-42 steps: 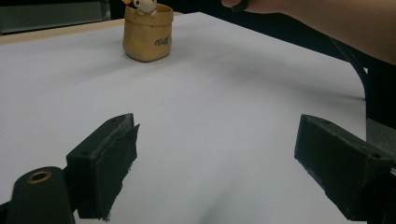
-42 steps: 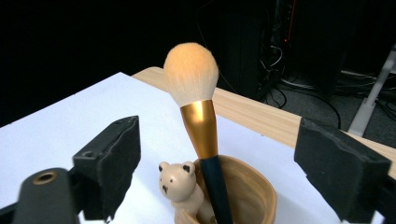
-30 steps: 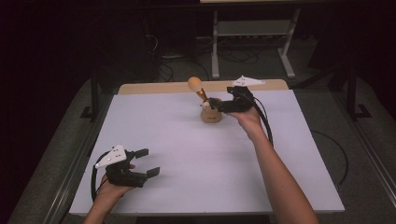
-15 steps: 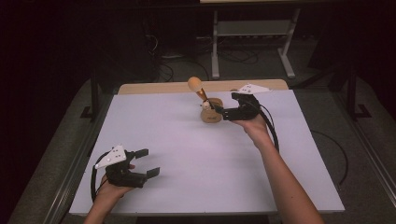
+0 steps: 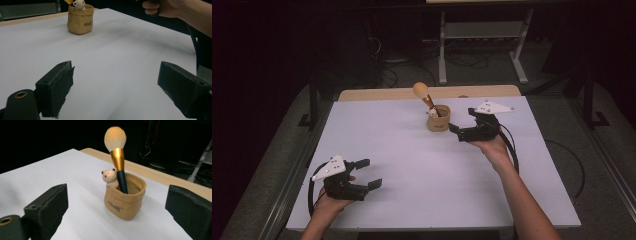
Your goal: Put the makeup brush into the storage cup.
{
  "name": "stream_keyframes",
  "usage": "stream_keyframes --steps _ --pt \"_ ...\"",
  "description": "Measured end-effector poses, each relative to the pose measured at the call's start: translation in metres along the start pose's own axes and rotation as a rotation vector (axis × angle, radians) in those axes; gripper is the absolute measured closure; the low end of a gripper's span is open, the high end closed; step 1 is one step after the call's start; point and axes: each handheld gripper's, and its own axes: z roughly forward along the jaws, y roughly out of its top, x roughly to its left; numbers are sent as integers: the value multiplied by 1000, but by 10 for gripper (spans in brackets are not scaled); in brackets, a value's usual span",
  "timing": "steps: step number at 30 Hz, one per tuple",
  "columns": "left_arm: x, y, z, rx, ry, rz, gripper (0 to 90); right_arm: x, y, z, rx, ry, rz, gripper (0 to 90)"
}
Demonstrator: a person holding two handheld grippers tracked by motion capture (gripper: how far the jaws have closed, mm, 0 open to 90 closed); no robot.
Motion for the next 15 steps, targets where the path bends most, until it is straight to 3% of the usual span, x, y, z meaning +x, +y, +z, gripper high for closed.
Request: stream_keyframes --steps 2,15 --pt "0 0 0 0 4 -12 126 1 -4 -4 5 -1 -3 30" --pt "0 -1 -1 15 8 1 126 12 -23 -28 6 -5 3 23"
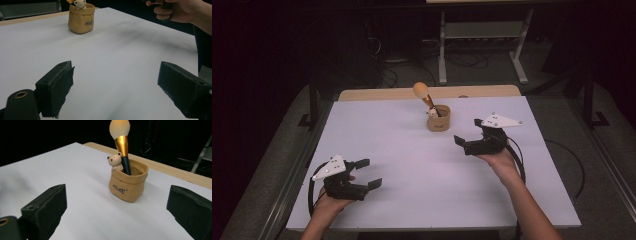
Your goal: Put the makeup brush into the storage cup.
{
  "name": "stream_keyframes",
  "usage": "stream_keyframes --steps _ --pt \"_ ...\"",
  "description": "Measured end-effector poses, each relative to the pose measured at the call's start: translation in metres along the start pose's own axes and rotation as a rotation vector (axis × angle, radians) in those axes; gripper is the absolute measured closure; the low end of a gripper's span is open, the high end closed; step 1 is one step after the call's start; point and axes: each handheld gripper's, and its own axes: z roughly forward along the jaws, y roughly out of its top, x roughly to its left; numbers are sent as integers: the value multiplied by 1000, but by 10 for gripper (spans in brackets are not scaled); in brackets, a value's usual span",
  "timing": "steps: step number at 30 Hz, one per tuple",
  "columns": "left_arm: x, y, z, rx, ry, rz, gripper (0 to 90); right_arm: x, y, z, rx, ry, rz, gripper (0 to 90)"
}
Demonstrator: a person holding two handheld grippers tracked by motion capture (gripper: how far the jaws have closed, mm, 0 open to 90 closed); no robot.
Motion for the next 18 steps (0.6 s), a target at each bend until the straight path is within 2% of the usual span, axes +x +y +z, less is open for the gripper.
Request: stream_keyframes --steps 6,9,14,18 --pt "0 0 0 -3 -1 1 126 1 -5 -13 1 -10 9 22" --pt "0 0 1 -2 -1 -1 126 4 -6 -21 -30 -12 0 23" --pt "-1 0 1 4 -3 1 126 5 -14 -30 -18 -14 1 22" --pt "-1 0 2 -4 -6 4 126 6 -18 -39 -31 -20 1 23"
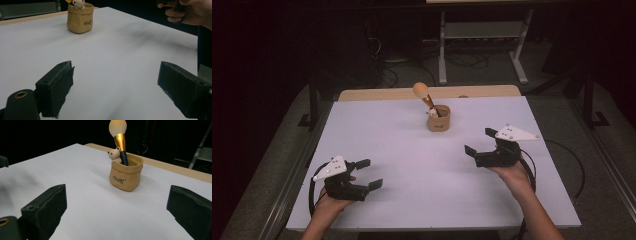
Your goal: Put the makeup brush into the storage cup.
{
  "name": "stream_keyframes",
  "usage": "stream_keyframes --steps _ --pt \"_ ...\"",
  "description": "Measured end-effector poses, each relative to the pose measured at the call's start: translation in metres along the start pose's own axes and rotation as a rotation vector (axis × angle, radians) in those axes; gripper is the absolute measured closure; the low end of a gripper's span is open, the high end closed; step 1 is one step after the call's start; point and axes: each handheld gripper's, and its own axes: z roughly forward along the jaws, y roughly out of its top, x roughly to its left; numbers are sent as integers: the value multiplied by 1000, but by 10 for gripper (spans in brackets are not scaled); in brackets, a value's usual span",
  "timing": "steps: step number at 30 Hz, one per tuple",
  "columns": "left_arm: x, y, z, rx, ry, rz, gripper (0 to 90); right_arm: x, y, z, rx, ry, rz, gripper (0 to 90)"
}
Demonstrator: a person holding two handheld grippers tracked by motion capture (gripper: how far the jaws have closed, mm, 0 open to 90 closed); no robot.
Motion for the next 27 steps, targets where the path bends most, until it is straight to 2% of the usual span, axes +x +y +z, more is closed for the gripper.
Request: stream_keyframes --steps 14,27 --pt "0 0 0 0 1 1 126 5 -25 -34 -15 -17 20 23" --pt "0 0 0 1 3 1 126 7 -45 -57 -17 -43 16 23"
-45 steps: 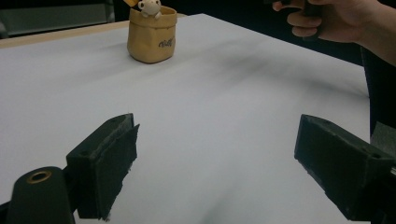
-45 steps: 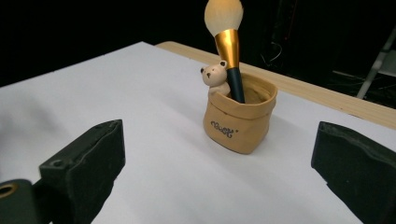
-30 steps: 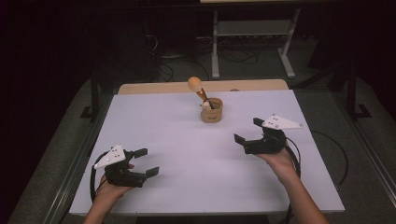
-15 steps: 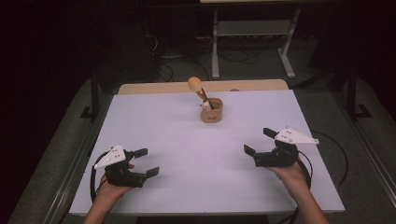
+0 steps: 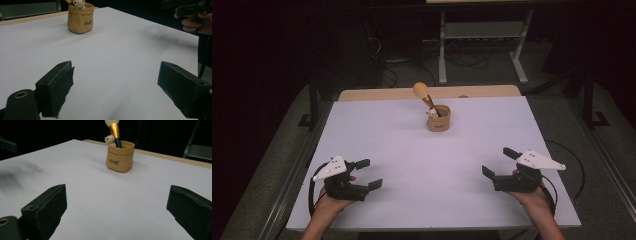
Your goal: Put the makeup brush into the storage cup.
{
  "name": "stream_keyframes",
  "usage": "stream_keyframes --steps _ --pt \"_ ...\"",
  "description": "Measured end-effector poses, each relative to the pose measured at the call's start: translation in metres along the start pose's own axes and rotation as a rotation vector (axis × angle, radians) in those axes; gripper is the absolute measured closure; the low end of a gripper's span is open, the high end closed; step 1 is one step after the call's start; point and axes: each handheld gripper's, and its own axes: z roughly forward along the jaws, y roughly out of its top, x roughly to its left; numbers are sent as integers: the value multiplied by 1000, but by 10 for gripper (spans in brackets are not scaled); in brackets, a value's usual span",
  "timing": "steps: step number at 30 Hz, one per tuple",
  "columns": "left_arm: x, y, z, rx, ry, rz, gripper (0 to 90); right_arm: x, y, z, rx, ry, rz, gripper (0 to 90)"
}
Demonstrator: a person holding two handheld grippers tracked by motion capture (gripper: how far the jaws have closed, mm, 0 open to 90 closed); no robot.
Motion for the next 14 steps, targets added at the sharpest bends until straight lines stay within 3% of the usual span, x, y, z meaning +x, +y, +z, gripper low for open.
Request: stream_keyframes --steps 8,14 --pt "1 -1 0 4 3 1 126 2 -6 -4 15 -5 -26 22" --pt "1 0 0 10 2 10 126 3 -7 -4 22 -3 -19 22"
